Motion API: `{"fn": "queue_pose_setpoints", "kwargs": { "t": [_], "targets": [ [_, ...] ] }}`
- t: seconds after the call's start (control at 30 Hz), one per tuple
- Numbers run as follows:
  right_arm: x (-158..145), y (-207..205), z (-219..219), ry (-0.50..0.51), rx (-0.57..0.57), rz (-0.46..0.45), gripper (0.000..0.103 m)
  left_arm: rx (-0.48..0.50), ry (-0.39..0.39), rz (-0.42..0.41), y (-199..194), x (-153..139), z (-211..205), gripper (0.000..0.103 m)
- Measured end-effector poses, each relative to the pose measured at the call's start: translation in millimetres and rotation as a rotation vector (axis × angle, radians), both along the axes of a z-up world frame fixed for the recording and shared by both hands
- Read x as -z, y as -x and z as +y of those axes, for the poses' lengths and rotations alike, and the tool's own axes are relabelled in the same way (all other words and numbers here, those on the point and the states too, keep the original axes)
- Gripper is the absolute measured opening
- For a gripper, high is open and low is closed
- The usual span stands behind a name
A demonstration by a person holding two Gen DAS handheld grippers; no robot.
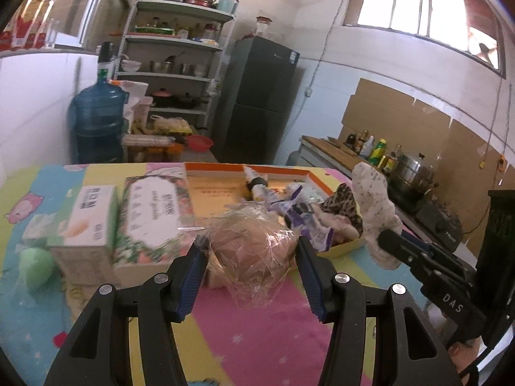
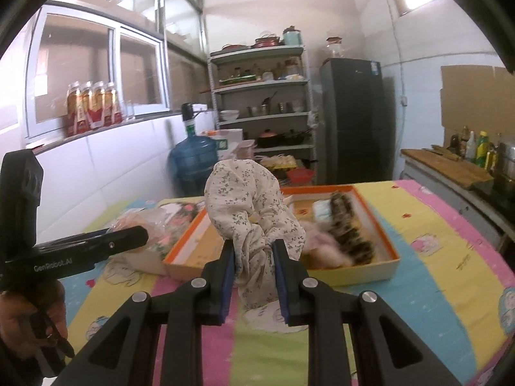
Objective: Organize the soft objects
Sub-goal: 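Grasp the pink bagged item with the left tool while the right tool holds the scrunchie, then lower the pink bag and scrunchie into the box and open both tools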
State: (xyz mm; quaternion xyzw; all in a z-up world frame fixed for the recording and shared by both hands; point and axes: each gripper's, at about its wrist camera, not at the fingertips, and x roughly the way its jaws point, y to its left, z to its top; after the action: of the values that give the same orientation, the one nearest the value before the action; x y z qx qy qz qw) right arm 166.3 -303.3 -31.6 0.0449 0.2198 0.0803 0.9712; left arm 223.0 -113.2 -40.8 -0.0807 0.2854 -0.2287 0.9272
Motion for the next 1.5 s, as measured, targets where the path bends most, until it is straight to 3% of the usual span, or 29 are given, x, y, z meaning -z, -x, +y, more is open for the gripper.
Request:
{"fn": "queue_pose_setpoints", "kwargs": {
  "t": [0.43,0.8,1.1,1.5],
  "targets": [
    [-19,-37,-51,-0.025,0.010,-0.008,0.024,0.043,-0.028,-0.028,-39,-21,-48,0.057],
    [-25,-101,-87,-0.089,-0.037,0.065,0.024,0.028,-0.048,0.068,-112,-26,-71,0.057],
    [-24,-148,-69,-0.073,-0.107,0.122,0.024,-0.043,-0.050,0.155,-160,-3,-73,0.057],
    [15,-186,-42,-0.002,-0.120,0.245,0.024,-0.081,-0.049,0.255,-193,26,-70,0.057]
  ]
}}
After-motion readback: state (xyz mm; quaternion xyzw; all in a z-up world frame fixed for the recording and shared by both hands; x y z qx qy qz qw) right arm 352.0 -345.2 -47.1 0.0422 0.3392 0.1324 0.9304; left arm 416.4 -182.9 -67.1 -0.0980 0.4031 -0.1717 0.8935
